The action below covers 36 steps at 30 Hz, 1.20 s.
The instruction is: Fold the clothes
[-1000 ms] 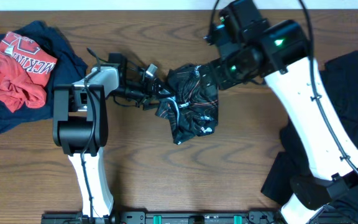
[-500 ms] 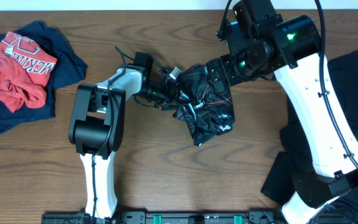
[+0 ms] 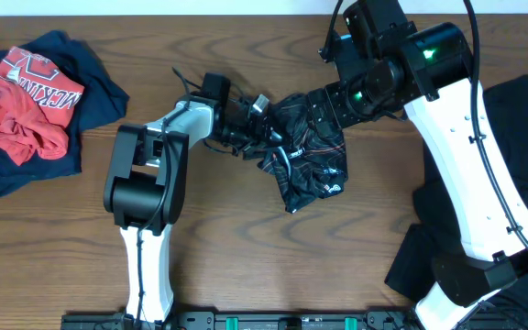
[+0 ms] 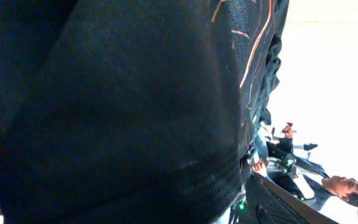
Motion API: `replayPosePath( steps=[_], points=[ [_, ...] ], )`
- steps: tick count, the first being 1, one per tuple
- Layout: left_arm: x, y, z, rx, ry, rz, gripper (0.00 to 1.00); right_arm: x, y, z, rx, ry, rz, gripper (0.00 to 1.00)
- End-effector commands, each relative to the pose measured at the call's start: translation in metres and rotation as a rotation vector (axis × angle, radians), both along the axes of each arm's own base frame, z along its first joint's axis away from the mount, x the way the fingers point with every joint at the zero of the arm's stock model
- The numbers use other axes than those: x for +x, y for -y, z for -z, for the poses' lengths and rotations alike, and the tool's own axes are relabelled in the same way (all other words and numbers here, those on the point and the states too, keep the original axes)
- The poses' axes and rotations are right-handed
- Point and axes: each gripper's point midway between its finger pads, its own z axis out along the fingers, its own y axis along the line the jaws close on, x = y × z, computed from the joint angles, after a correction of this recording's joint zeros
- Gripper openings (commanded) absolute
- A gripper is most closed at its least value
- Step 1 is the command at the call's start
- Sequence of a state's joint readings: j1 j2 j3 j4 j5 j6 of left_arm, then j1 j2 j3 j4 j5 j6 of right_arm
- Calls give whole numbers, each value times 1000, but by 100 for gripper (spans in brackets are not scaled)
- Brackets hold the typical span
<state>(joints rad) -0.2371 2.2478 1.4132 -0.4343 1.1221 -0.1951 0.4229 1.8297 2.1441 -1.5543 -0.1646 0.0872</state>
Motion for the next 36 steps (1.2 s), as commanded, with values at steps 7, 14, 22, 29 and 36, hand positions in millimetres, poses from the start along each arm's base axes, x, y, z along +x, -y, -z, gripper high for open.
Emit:
replayPosePath(
  steps=[7, 14, 22, 29, 36],
  points=[
    [-11, 6, 40, 86, -94, -16, 50, -3, 2, -7, 9, 9, -4, 99],
    [5, 6, 44, 117, -99, -87, 6, -6, 3, -5, 1, -4, -11, 86],
    [29, 11, 17, 74, -54, -158, 6, -6, 6, -5, -15, -3, -9, 76],
    [37, 13, -47, 29, 73, -162, 6, 0, 7, -6, -23, 26, -2, 99],
    [54, -10, -130, 143, 346, -276, 6, 14, 13, -7, -59, 85, 24, 99]
  ],
)
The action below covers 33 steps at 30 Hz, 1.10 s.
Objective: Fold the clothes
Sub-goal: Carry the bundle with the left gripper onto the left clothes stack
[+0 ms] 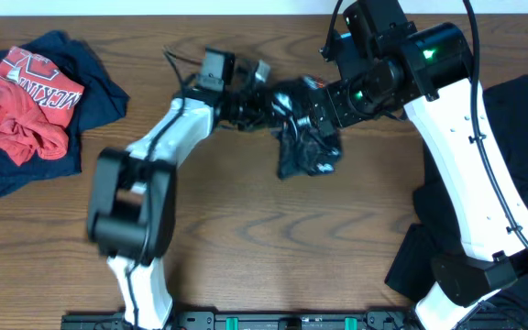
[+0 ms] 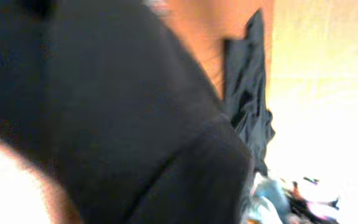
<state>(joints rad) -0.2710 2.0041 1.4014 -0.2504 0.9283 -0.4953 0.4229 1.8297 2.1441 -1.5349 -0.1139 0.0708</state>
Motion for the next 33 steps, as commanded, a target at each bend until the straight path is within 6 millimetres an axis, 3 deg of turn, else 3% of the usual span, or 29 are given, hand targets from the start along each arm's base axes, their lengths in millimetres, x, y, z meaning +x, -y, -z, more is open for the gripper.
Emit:
replayPosePath(
  steps=[1, 6, 13, 23, 27, 33],
  points=[
    [13, -25, -49, 133, 190, -105, 6, 8, 6, -6, -17, 48, 22, 99],
    [11, -66, -80, 276, 275, -216, 6, 11, 4, 1, -23, 33, 21, 99],
    [21, -130, -95, 376, 284, -389, 6, 12, -2, 22, -28, -42, 9, 99],
    [46, -235, -119, 412, 314, -621, 6, 0, -11, 75, -49, -216, -15, 99],
    [57, -279, -147, 453, 385, -721, 6, -8, -21, 94, -30, -269, -36, 99],
    [67, -342, -213, 495, 539, -888, 6, -23, -35, 116, -4, -330, -73, 99]
  ],
)
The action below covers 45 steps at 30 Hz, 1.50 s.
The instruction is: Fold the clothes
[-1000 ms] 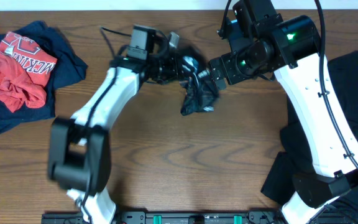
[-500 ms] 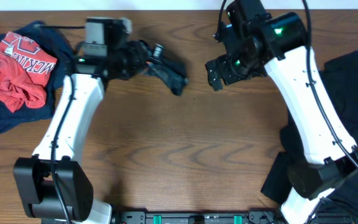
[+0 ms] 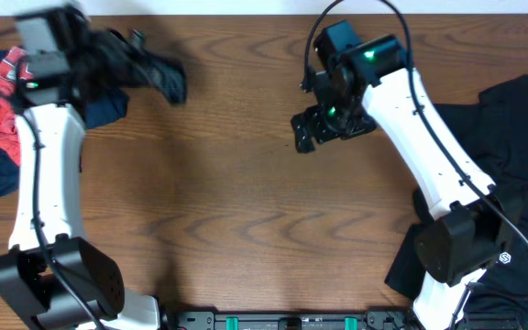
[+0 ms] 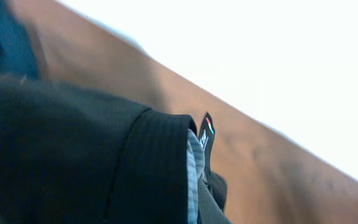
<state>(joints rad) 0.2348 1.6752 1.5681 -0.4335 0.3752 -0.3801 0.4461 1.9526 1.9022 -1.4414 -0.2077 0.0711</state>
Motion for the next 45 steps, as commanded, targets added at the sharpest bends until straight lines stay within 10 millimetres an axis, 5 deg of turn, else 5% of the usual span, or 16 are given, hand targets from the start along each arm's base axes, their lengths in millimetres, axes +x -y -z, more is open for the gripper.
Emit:
replayPosePath(
  steps=[1, 7, 14, 27, 33, 41, 45],
  points=[
    [1, -38, -71, 89, 168, -73, 6, -14, -15, 10, 28, -53, -31, 99],
    [-7, -96, -108, 134, 272, -189, 6, -24, -28, 13, 31, -61, -71, 99],
    [-5, -156, -101, 180, 294, -318, 6, -35, -43, 12, 35, -63, -116, 99],
    [36, -207, -17, 21, 222, -427, 6, -48, -57, 10, 72, -103, -118, 99],
    [37, -238, -39, 76, 342, -461, 6, -47, -57, 10, 72, -102, -114, 99],
    [33, -247, -75, 151, 402, -446, 6, -47, -58, 10, 76, -104, -104, 99],
    [34, -247, -64, 145, 364, -441, 6, -48, -59, 9, 79, -107, -105, 99]
  ],
)
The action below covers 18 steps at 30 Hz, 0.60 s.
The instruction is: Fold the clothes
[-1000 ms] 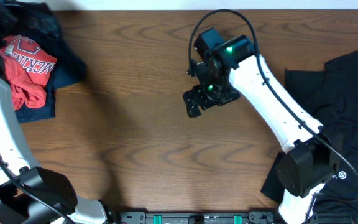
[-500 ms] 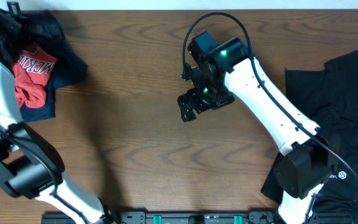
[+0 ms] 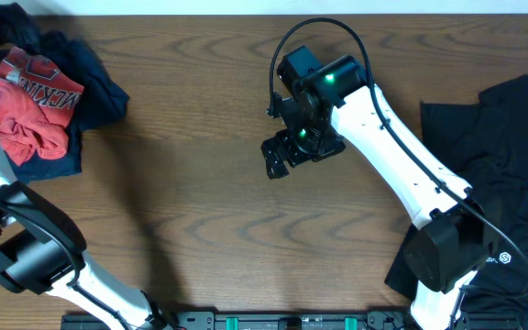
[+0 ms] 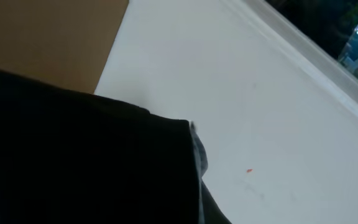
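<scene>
Black cloth of the dark patterned garment [image 4: 73,162] fills the lower left of the left wrist view and hides the fingers. In the overhead view my left gripper is at the far top-left corner, mostly cut off by the frame's edge, above the pile of clothes. My right gripper [image 3: 278,158] hangs over bare table at the middle, fingers apart and empty.
A red printed shirt [image 3: 30,101] lies crumpled on a navy shirt [image 3: 99,96] at the table's left end. Black clothes [image 3: 511,137] are spread at the right end. The wooden table [image 3: 200,229] runs between them. A white wall [image 4: 260,93] lies behind the table's far edge.
My left gripper has gone from above the left pile to the far top-left corner, with the dark garment still against its camera. My right gripper has shifted a little left and toward the front.
Both grippers held the dark patterned garment bunched at mid-table, then lifted and tighter. Later the right gripper was off it and the left arm had it over the left pile. Now the left gripper is at the table's far left corner.
</scene>
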Motion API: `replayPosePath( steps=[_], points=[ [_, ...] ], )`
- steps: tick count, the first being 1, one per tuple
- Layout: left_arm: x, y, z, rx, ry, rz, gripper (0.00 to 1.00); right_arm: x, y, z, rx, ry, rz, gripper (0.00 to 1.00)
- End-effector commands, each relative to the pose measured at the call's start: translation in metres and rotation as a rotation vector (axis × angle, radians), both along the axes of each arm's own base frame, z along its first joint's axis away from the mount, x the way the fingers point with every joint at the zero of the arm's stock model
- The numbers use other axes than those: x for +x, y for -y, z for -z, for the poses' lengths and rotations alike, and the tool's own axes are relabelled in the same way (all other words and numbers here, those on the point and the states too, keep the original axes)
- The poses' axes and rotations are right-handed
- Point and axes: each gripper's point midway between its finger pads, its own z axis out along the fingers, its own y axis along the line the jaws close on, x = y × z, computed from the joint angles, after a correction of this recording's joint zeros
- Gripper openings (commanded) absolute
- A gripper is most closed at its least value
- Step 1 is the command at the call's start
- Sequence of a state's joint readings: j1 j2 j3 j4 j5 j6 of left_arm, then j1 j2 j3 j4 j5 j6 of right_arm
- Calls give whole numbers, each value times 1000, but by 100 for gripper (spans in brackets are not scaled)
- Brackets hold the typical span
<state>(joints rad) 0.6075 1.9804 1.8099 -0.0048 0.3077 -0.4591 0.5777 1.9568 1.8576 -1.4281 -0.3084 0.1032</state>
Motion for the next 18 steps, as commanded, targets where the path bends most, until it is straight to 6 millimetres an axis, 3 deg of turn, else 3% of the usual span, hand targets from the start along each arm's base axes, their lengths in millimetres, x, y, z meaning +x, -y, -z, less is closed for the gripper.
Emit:
replayPosePath(
  steps=[1, 3, 6, 8, 11, 14, 18],
  points=[
    [0, 3, -8, 20, -15, 15, 6, -6, -7, 0, 18, -25, 1, 99],
    [1, 2, 28, -72, -87, 5, 6, -9, -9, -1, 33, -40, 0, 99],
    [-6, 5, 101, -278, -241, -34, 6, -15, -8, -2, 31, -67, 0, 99],
    [-17, 17, 144, -437, -341, -37, 6, -20, -5, -2, 17, -88, 0, 99],
    [-44, 40, 193, -641, -502, -57, 6, -25, -1, -2, 6, -105, -18, 99],
    [-71, 60, 217, -752, -639, -87, 6, -24, -2, -2, 9, -99, -27, 99],
    [-87, 79, 224, -834, -716, -71, 6, -20, -4, -2, 25, -71, -55, 99]
  ],
)
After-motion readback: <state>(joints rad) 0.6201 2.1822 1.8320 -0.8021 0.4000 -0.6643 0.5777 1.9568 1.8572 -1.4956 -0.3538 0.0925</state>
